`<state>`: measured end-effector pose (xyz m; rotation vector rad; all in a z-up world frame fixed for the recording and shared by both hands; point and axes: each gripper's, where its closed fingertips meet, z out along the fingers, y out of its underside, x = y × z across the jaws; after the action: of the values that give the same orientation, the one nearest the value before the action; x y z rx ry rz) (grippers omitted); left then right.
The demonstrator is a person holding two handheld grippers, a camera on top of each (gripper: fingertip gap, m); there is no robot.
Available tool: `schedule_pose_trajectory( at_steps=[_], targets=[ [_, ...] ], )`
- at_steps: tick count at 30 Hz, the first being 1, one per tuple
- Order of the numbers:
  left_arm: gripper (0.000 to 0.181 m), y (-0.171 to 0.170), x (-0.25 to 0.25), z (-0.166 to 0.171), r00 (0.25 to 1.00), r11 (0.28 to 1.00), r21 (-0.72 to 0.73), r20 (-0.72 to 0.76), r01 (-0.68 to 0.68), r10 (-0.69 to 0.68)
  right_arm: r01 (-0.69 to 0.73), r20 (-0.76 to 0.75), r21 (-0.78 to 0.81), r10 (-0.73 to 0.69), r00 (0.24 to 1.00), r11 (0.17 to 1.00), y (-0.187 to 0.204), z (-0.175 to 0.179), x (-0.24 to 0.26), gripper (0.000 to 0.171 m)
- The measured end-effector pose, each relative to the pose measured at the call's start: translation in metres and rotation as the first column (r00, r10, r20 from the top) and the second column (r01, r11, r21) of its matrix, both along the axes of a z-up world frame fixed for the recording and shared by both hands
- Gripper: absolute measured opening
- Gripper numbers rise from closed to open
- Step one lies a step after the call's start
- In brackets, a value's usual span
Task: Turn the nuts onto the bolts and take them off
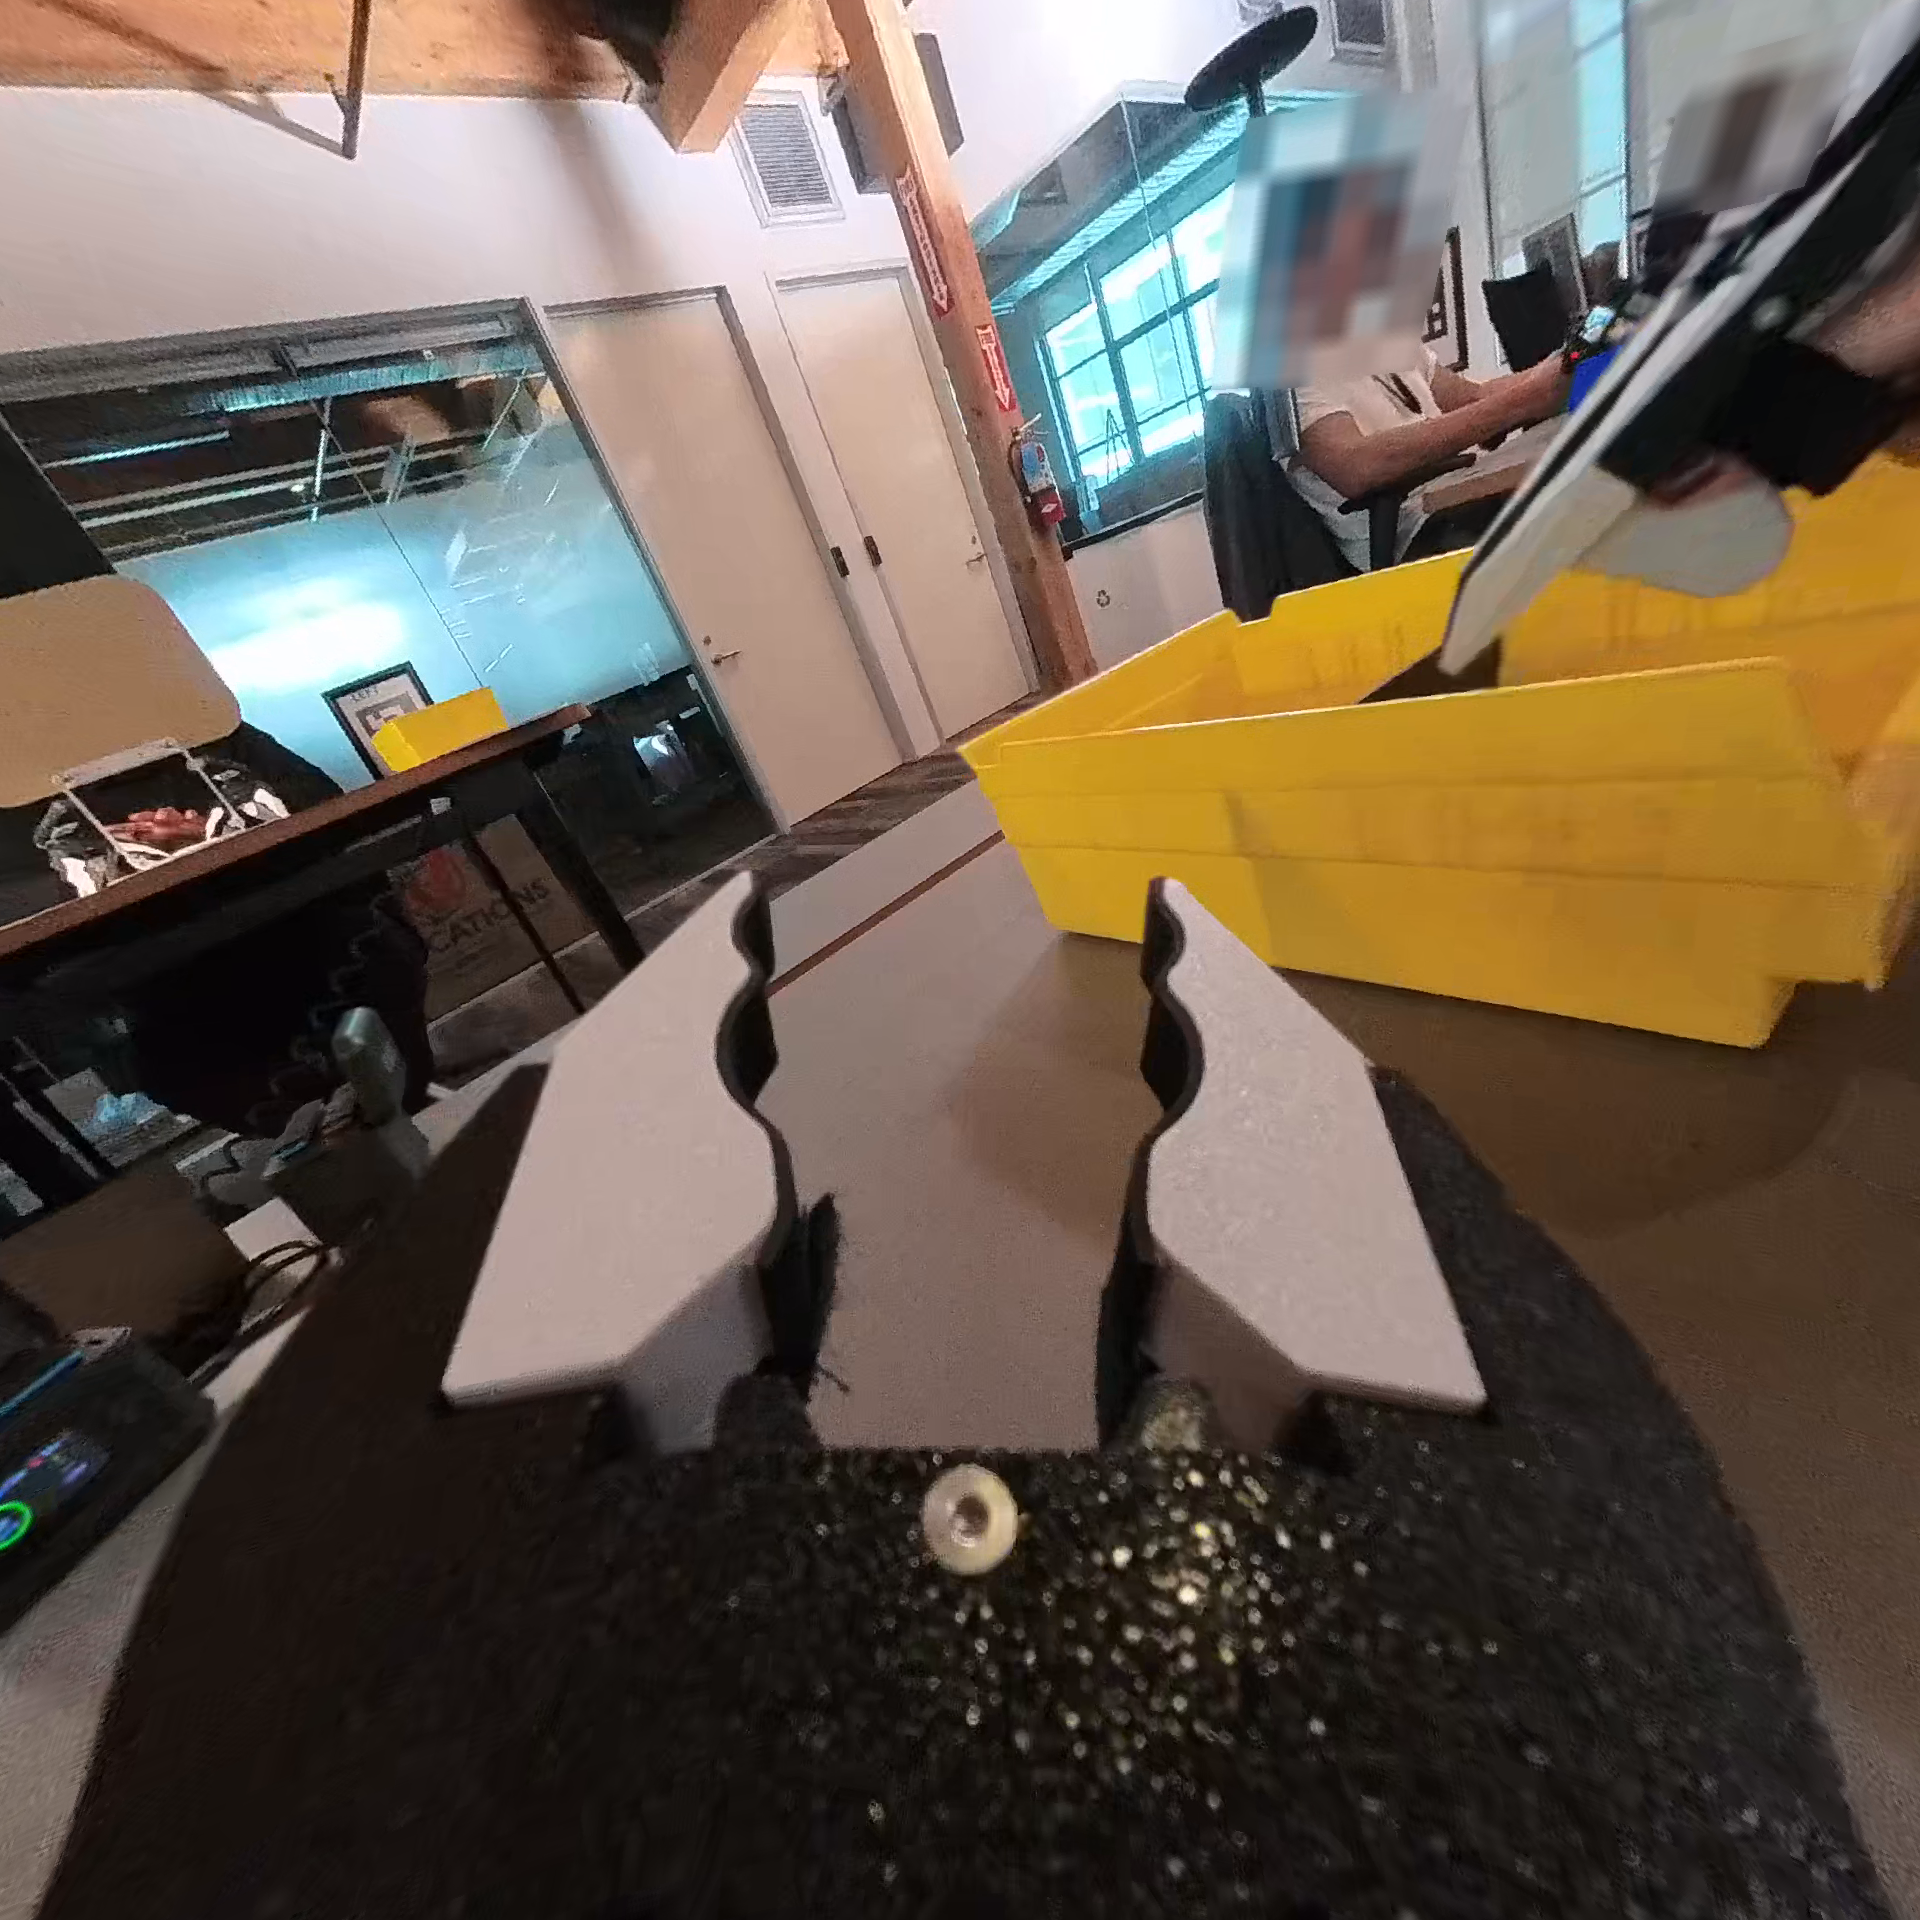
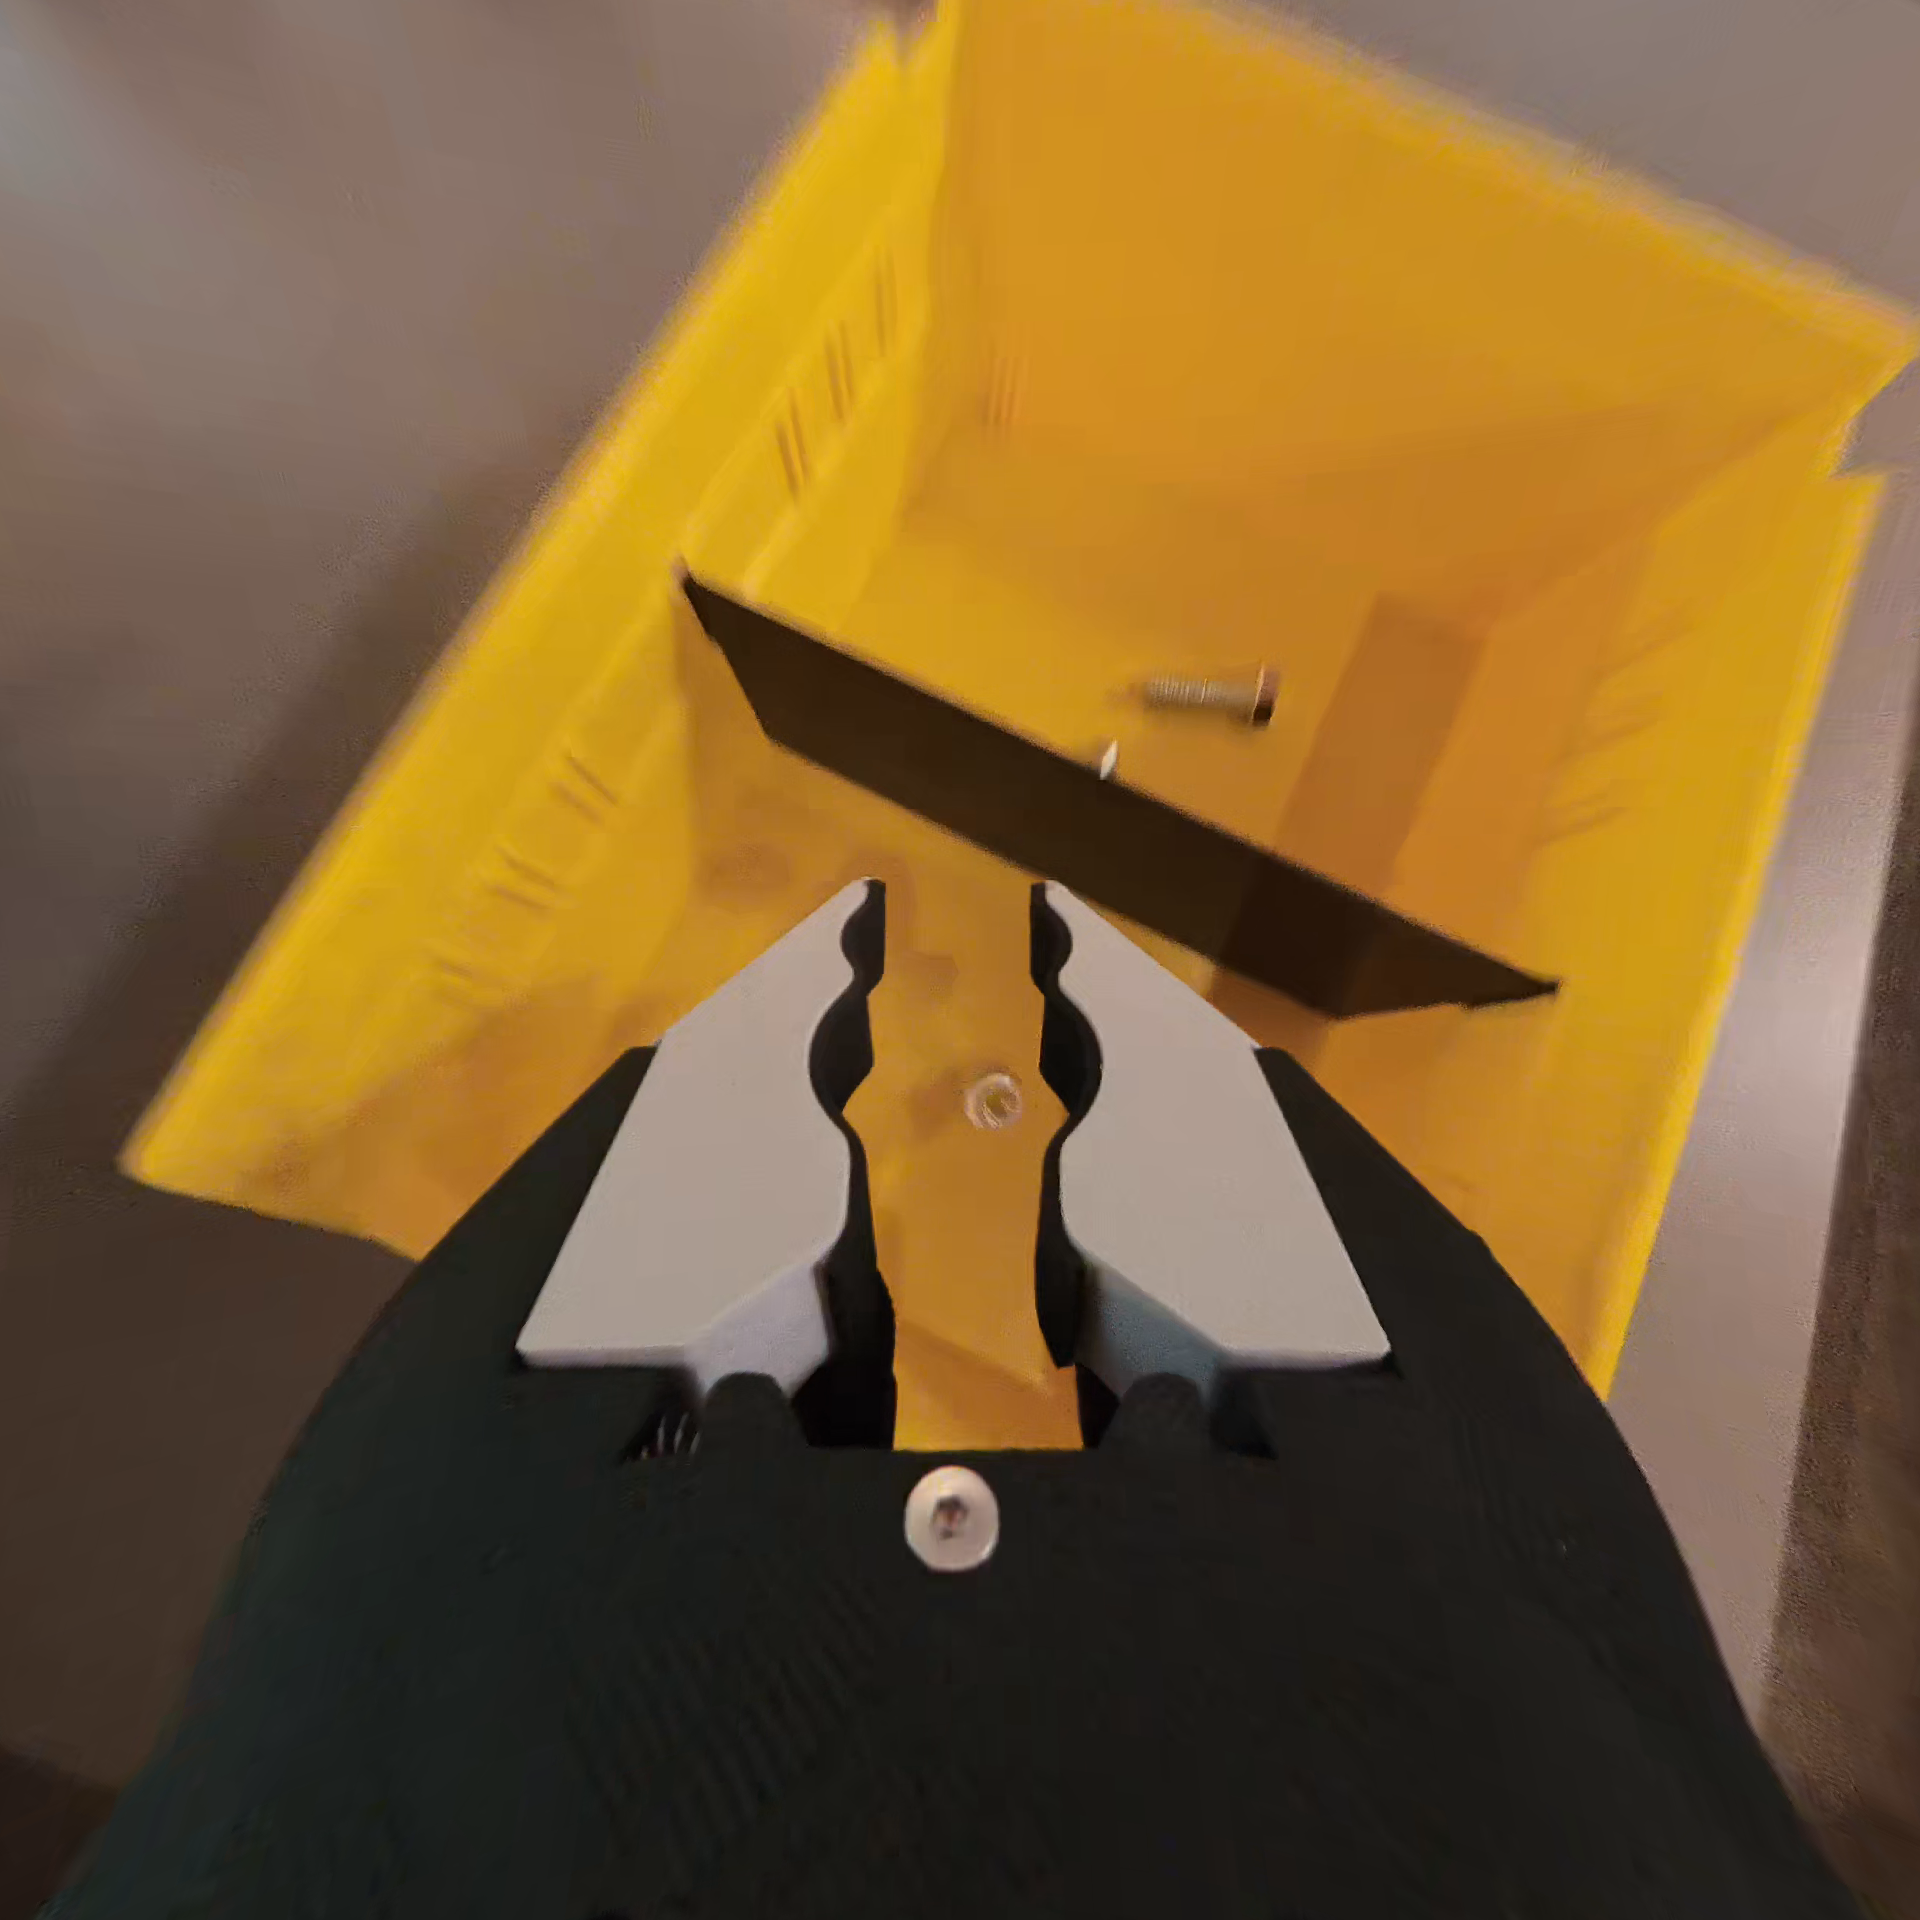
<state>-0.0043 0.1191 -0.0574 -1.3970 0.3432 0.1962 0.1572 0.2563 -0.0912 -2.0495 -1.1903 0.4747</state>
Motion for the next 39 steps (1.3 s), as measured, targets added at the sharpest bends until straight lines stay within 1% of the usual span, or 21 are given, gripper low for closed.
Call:
schedule_pose_trajectory(
  at_steps=[2, 3, 4, 6, 7, 8, 10, 11, 13, 15, 17, 18, 19, 24, 26, 29, 30, 32, 34, 37, 39],
  targets=[
    [0.065, -0.001, -0.002, 0.003, 1.000, 1.000, 0.016, 0.022, 0.005, -0.005, -0.001, -0.247, 0.165, 0.042, 0.968, 0.986, -0.011, 0.050, -0.024, 0.026],
    [0.060, -0.003, -0.004, 0.005, 0.999, 1.000, 0.030, 0.033, 0.006, -0.007, -0.025, -0.395, 0.256, 0.128, 0.910, 0.966, -0.031, 0.082, -0.041, 0.025],
    [0.055, -0.005, -0.006, 0.008, 0.999, 0.999, 0.047, 0.046, 0.003, -0.005, -0.047, -0.534, 0.350, 0.241, 0.810, 0.935, -0.058, 0.115, -0.058, 0.023],
    [0.047, -0.010, -0.016, 0.014, 0.997, 0.997, 0.080, 0.072, -0.019, 0.013, -0.018, -0.714, 0.501, 0.426, 0.556, 0.865, -0.116, 0.166, -0.082, 0.012],
    [0.043, -0.012, -0.023, 0.016, 0.996, 0.995, 0.091, 0.085, -0.039, 0.032, 0.011, -0.737, 0.553, 0.483, 0.473, 0.833, -0.138, 0.177, -0.094, 0.010],
    [0.039, -0.013, -0.031, 0.017, 0.994, 0.994, 0.094, 0.099, -0.058, 0.048, 0.041, -0.720, 0.599, 0.516, 0.464, 0.800, -0.152, 0.176, -0.109, 0.008],
    [0.022, -0.013, -0.050, 0.014, 0.987, 0.992, 0.076, 0.128, -0.104, 0.094, 0.088, -0.652, 0.659, 0.510, 0.562, 0.747, -0.155, 0.153, -0.148, 0.005],
    [0.016, -0.012, -0.061, 0.010, 0.982, 0.989, 0.058, 0.140, -0.136, 0.127, 0.076, -0.620, 0.674, 0.506, 0.600, 0.735, -0.152, 0.137, -0.168, 0.003],
    [0.006, -0.012, -0.080, 0.007, 0.971, 0.981, 0.038, 0.155, -0.192, 0.183, 0.068, -0.571, 0.699, 0.499, 0.651, 0.711, -0.140, 0.105, -0.194, 0.001],
    [0.002, -0.015, -0.088, 0.008, 0.968, 0.979, 0.048, 0.167, -0.200, 0.189, 0.064, -0.514, 0.730, 0.485, 0.707, 0.680, -0.129, 0.072, -0.204, 0.000],
    [0.000, -0.018, -0.089, 0.013, 0.969, 0.978, 0.078, 0.174, -0.194, 0.178, -0.043, -0.421, 0.784, 0.581, 0.697, 0.620, -0.143, 0.050, -0.211, 0.000],
    [0.000, -0.018, -0.088, 0.014, 0.971, 0.979, 0.084, 0.168, -0.187, 0.171, -0.058, -0.399, 0.807, 0.615, 0.681, 0.587, -0.148, 0.048, -0.211, 0.000],
    [0.000, -0.018, -0.088, 0.014, 0.972, 0.979, 0.086, 0.162, -0.185, 0.169, -0.054, -0.401, 0.810, 0.619, 0.676, 0.585, -0.149, 0.049, -0.212, 0.000],
    [0.000, -0.015, -0.075, 0.012, 0.985, 0.985, 0.087, 0.107, -0.148, 0.138, -0.072, -0.415, 0.789, 0.616, 0.670, 0.610, -0.145, 0.044, -0.213, 0.000],
    [0.000, -0.013, -0.069, 0.011, 0.989, 0.989, 0.084, 0.094, -0.121, 0.113, -0.061, -0.457, 0.756, 0.591, 0.665, 0.652, -0.139, 0.044, -0.210, 0.000],
    [0.000, -0.008, -0.061, 0.004, 0.992, 0.996, 0.051, 0.100, -0.077, 0.071, -0.007, -0.488, 0.678, 0.457, 0.743, 0.735, -0.110, 0.034, -0.209, 0.000],
    [0.000, -0.005, -0.060, 0.001, 0.993, 0.997, 0.032, 0.098, -0.067, 0.063, 0.010, -0.502, 0.656, 0.426, 0.752, 0.755, -0.103, 0.032, -0.209, 0.000],
    [0.005, -0.001, -0.064, -0.003, 0.991, 0.995, 0.012, 0.093, -0.095, 0.093, 0.020, -0.544, 0.614, 0.405, 0.735, 0.789, -0.097, 0.032, -0.210, 0.012],
    [0.019, 0.000, -0.068, -0.002, 0.990, 0.992, 0.024, 0.077, -0.122, 0.120, 0.037, -0.575, 0.600, 0.399, 0.714, 0.799, -0.094, 0.035, -0.209, 0.025],
    [0.047, -0.001, -0.070, 0.003, 0.989, 0.987, 0.067, 0.035, -0.149, 0.147, 0.028, -0.570, 0.621, 0.426, 0.703, 0.783, -0.093, 0.037, -0.211, 0.043],
    [0.071, -0.001, -0.073, 0.006, 0.984, 0.979, 0.090, 0.024, -0.180, 0.179, 0.015, -0.550, 0.655, 0.462, 0.695, 0.756, -0.094, 0.038, -0.215, 0.055]
  ],
)
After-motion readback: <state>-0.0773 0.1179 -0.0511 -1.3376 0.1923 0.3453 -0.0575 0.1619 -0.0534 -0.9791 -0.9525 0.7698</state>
